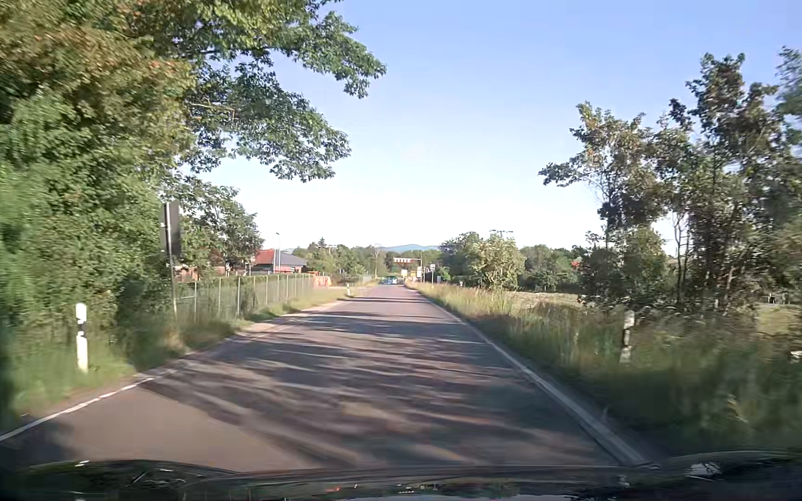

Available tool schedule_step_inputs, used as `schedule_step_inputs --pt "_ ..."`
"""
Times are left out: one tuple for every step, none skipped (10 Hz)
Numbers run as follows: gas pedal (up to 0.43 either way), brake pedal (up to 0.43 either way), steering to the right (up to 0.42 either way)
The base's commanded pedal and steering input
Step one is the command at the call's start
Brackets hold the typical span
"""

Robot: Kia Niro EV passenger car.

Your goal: Follow the waypoints while adhering to traffic rules and regulations

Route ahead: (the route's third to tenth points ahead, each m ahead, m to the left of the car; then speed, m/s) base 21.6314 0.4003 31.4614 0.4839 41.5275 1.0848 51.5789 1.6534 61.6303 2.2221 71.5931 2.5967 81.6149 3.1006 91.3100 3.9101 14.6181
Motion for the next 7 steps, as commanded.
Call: schedule_step_inputs --pt "0.067 0.000 -0.005" --pt "0.067 0.000 -0.004" --pt "0.067 0.000 -0.003" --pt "0.067 0.000 -0.003" --pt "0.067 0.000 -0.003" --pt "0.067 0.000 -0.003" --pt "0.067 0.000 -0.003"
